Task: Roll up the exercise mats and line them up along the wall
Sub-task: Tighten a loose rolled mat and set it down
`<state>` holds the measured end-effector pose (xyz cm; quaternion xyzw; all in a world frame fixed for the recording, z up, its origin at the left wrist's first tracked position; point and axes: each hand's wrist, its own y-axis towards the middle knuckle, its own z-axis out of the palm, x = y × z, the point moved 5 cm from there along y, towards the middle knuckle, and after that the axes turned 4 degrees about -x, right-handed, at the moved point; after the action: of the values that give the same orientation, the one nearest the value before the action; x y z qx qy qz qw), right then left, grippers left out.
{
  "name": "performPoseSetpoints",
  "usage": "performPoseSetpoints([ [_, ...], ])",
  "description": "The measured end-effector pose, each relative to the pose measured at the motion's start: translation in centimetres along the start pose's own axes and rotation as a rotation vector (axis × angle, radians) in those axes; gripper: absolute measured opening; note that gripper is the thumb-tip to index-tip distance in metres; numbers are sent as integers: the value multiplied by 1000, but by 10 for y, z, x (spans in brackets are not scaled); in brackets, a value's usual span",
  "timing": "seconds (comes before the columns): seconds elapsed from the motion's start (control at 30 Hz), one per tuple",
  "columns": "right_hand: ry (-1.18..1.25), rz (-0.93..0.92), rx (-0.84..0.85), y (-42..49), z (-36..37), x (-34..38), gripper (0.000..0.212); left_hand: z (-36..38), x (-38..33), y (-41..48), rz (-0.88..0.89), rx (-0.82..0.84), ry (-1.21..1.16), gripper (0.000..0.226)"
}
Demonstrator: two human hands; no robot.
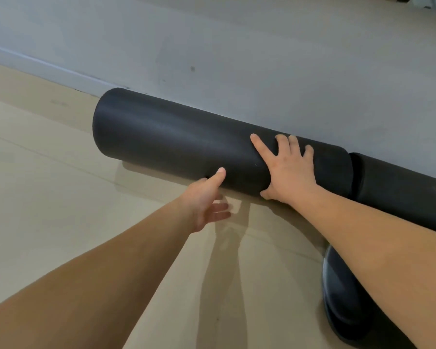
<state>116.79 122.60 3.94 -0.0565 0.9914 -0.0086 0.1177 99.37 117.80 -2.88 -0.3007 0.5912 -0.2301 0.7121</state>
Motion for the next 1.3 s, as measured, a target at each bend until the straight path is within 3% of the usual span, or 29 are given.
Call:
performPoseSetpoints([
  [0.07,56,-24,43,8,-3,-10,143,-14,-9,8,151,-279,16,79],
  [0.13,132,-29,54,9,-6,-13,134,-14,-17,8,278,-393,35,91],
  [0.27,171,10,-19,-2,-2,-9,120,15,-13,8,250,-310,61,111],
  [0.5,-19,-7,-65,-2,12,-8,148,24,-6,8,303,-143,-26,128],
  [0.77,3,30,-60,19,10,-30,144,23,-34,28,274,49,122,121],
  [1.0,-39,-7,-58,25,4,-37,141,-17,-23,3,280,-80,458,87],
  [1.3,-113,147,-45,-9,-9,6,136,-55,-8,-61,324,-65,653,80],
])
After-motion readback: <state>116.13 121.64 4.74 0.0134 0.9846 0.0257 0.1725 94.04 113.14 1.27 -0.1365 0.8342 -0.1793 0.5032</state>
